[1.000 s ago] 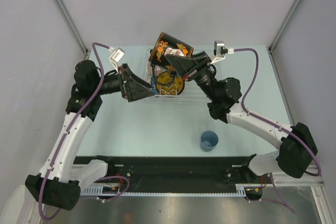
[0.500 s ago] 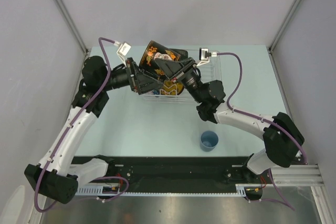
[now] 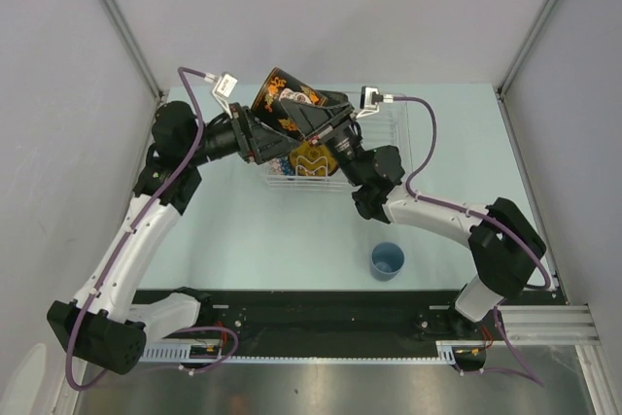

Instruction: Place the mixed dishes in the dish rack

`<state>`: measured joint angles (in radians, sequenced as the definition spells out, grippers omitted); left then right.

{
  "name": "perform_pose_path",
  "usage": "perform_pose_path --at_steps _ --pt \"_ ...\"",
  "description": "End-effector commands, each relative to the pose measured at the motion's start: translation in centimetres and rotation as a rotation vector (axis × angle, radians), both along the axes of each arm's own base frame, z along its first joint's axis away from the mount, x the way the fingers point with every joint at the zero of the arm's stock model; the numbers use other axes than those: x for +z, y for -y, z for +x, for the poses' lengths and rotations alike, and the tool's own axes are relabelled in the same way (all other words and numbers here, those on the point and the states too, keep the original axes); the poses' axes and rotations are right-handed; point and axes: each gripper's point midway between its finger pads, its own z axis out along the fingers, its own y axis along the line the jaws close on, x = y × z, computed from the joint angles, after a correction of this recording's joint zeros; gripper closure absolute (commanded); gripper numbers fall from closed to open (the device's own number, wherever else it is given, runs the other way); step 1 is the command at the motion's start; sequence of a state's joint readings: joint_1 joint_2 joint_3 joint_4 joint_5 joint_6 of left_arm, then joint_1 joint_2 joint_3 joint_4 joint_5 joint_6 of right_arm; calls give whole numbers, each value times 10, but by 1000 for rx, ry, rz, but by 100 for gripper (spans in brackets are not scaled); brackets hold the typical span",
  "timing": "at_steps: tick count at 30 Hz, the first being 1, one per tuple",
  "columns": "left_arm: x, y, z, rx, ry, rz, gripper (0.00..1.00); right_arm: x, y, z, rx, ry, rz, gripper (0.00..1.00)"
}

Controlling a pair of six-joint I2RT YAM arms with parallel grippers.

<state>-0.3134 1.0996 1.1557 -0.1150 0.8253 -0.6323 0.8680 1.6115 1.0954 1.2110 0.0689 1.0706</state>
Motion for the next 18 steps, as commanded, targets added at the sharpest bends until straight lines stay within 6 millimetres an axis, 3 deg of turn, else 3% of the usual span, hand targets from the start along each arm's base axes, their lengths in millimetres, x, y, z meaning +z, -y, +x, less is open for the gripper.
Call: perform_pose_path --at_steps 1,5,8,13,18 --pt "28 12 -22 -110 64 -64 33 98 44 -73 97 294 360 100" --pt "37 13 -28 -141 54 -93 58 98 34 -85 121 364 321 100" --pt "46 13 -35 -168 46 -118 69 95 28 -88 144 392 299 100" --pt "57 10 -41 -196 64 -128 71 85 15 -103 194 482 219 100" --pt "57 6 -41 -195 65 -128 86 79 12 -109 242 504 186 100"
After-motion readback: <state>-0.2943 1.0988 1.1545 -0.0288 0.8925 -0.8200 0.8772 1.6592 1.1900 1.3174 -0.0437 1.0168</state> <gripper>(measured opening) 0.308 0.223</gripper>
